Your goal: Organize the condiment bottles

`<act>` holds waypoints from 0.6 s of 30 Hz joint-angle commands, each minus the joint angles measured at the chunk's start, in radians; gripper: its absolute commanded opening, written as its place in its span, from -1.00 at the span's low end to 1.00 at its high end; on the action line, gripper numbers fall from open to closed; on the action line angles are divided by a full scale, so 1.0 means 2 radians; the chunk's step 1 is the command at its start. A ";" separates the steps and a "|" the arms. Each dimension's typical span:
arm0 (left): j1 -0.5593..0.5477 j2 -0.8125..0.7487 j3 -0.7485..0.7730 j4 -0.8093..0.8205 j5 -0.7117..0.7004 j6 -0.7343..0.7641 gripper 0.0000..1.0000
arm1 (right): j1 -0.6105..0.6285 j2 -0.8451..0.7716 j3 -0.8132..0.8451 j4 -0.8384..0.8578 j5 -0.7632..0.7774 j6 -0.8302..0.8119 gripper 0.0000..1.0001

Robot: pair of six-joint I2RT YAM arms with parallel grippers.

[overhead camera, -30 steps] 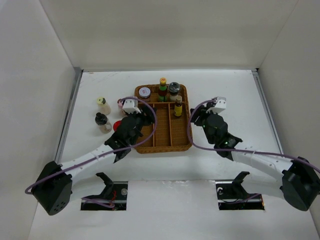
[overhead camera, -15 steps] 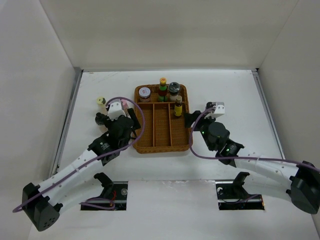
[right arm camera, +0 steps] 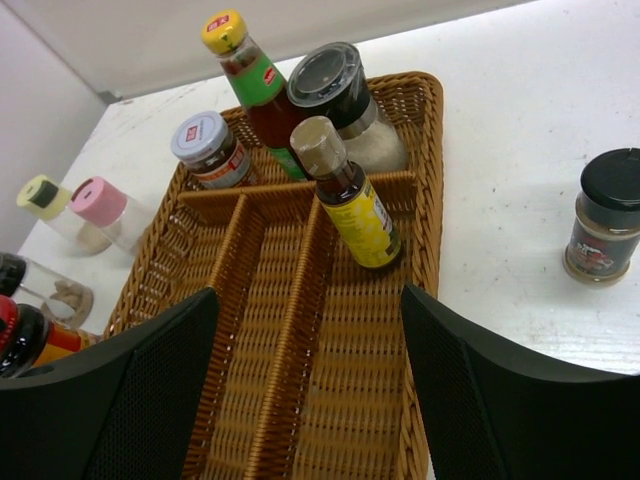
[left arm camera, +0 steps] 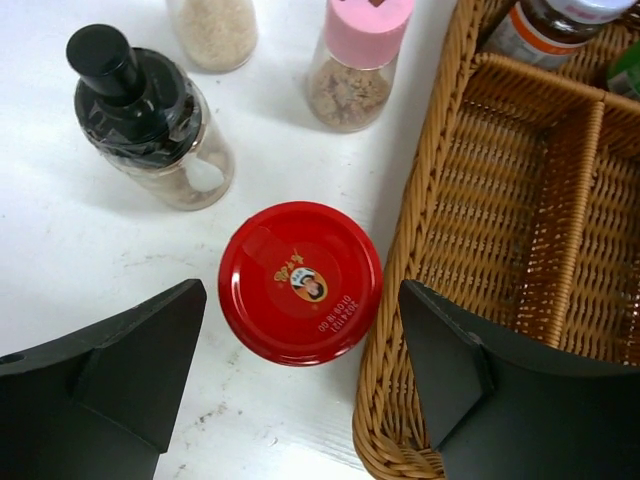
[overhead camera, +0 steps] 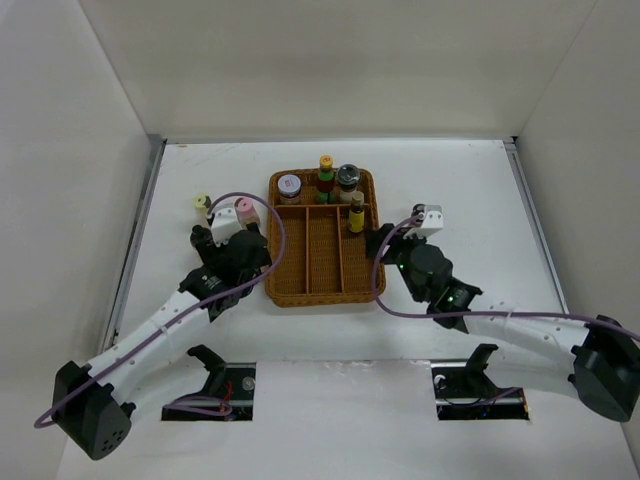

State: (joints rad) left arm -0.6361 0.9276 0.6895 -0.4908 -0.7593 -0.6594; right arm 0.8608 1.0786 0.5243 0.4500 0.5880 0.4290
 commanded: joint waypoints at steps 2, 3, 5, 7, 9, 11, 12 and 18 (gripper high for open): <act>0.019 0.006 -0.001 -0.003 0.023 -0.004 0.57 | 0.005 0.008 0.011 0.027 0.004 -0.007 0.56; 0.020 0.012 -0.004 0.002 0.028 -0.003 0.57 | 0.005 0.011 0.012 0.025 0.004 -0.007 0.57; 0.021 0.022 -0.013 0.021 0.032 -0.001 0.56 | 0.008 0.014 0.015 0.024 0.000 -0.007 0.58; 0.022 0.030 -0.018 0.044 0.034 0.011 0.54 | 0.009 0.022 0.017 0.027 -0.003 -0.010 0.58; 0.022 0.041 -0.020 0.055 0.037 0.020 0.54 | 0.010 0.028 0.022 0.021 -0.003 -0.010 0.58; 0.022 0.053 -0.020 0.057 0.044 0.020 0.54 | 0.016 0.030 0.024 0.019 -0.003 -0.015 0.58; 0.022 0.058 -0.018 0.057 0.049 0.020 0.54 | 0.016 0.031 0.024 0.022 -0.002 -0.017 0.58; 0.029 0.059 -0.026 0.077 0.048 0.021 0.24 | 0.016 0.029 0.022 0.023 0.000 -0.015 0.59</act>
State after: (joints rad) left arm -0.5884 1.0546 0.6498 -0.4019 -0.6861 -0.6231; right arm 0.8848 1.1397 0.5301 0.4500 0.5865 0.4076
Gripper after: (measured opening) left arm 0.653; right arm 0.794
